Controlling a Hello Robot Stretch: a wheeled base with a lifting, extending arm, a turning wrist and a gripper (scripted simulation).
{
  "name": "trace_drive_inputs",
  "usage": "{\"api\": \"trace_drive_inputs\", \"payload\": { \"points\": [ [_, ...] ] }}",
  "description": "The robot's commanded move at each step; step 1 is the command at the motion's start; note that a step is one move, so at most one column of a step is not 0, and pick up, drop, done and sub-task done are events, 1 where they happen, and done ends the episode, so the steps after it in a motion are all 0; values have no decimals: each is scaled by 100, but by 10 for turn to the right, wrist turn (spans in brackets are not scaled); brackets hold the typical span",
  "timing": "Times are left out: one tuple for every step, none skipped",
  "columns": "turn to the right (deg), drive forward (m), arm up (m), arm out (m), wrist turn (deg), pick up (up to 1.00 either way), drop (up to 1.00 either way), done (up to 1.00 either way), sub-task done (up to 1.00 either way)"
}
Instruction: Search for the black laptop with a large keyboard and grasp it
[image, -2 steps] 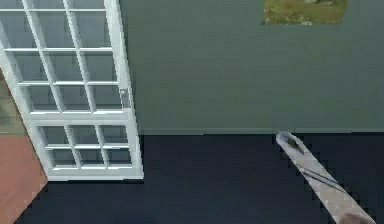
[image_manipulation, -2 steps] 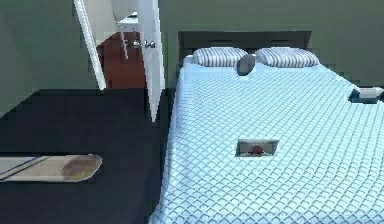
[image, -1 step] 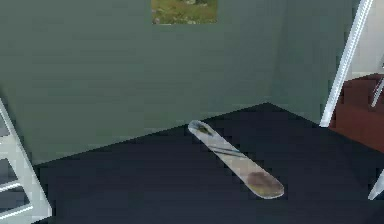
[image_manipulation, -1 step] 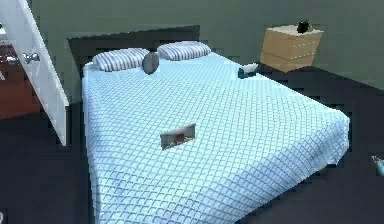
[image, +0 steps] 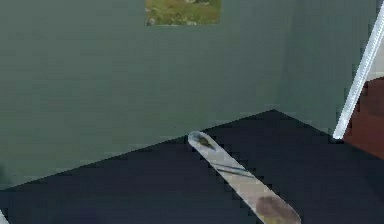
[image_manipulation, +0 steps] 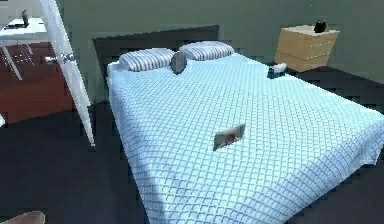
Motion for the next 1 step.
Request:
{"api": "trace_drive_inputs", "payload": {
  "points": [
    [150,0,0,0,0,0,0,0,0]
  ]
}}
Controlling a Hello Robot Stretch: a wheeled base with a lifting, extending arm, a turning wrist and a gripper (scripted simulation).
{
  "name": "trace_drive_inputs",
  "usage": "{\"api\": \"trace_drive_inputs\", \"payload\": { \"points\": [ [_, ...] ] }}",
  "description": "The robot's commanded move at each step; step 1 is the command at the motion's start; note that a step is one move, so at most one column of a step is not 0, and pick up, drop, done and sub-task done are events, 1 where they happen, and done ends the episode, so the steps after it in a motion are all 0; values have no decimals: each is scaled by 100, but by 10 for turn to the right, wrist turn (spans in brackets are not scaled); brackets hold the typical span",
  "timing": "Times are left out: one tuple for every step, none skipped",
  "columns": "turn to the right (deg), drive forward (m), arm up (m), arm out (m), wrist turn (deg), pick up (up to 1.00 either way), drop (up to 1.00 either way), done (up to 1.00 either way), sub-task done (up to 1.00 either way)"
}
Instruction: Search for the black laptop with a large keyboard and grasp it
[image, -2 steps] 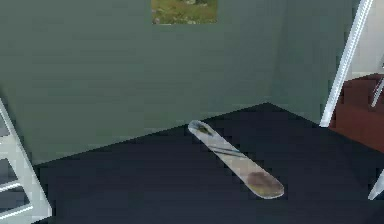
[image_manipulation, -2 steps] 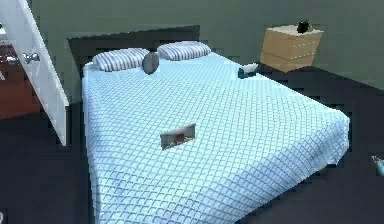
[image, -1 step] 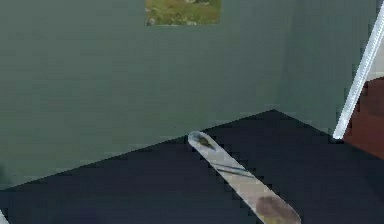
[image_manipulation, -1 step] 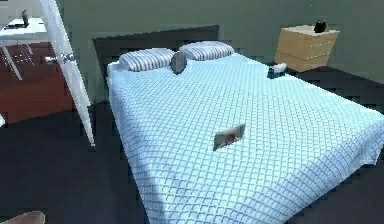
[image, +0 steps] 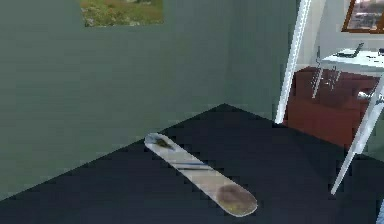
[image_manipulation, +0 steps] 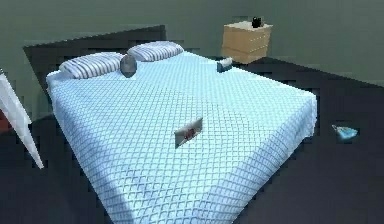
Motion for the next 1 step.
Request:
{"api": "trace_drive_inputs", "payload": {
  "points": [
    [30,0,0,0,0,0,0,0,0]
  ]
}}
